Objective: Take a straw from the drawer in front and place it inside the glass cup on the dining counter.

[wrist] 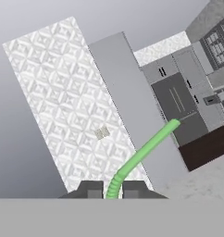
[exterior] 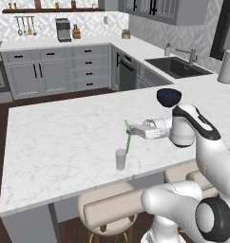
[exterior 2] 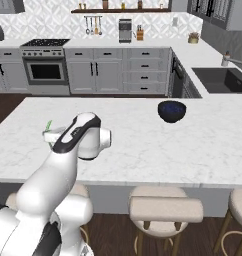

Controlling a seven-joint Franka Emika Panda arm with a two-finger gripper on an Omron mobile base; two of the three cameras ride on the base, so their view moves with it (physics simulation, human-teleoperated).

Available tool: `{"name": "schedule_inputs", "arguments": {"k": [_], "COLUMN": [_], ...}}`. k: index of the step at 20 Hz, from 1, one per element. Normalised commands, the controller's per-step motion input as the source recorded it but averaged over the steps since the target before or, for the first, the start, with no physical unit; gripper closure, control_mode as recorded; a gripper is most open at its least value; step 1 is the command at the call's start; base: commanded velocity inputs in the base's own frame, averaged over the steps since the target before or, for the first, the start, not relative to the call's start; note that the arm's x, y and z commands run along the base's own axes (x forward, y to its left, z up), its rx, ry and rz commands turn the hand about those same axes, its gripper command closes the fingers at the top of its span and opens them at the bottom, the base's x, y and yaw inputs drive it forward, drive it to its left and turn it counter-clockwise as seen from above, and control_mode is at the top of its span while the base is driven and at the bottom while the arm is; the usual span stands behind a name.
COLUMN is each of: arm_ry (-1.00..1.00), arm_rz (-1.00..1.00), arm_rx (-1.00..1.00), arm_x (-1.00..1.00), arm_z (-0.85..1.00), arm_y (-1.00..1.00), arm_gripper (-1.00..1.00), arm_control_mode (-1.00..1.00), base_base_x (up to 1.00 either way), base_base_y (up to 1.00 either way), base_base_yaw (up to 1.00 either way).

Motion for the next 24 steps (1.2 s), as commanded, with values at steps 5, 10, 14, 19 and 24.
{"name": "schedule_inputs", "arguments": {"k": [5,10,14,19,24], "arm_ry": [-0.05,-0.07,-0.06,-0.04,0.0], "arm_rz": [0.06,0.05,0.04,0.02,0.0], "arm_rx": [0.01,0.01,0.01,0.02,0.01], "arm_x": [0.0,0.07,0.24,0.18,0.0], "arm_z": [-0.13,-0.07,-0.04,0.0,-0.08], "arm_y": [0.03,0.0,0.0,-0.1,-0.18], "arm_gripper": [1.0,1.0,1.0,1.0,1.0], "arm_control_mode": [-1.0,-1.0,-1.0,-1.0,-1.0], "base_base_x": [0.0,0.0,0.0,0.0,0.0], "base_base_y": [0.0,0.0,0.0,0.0,0.0], "base_base_yaw": [0.0,0.0,0.0,0.0,0.0]}}
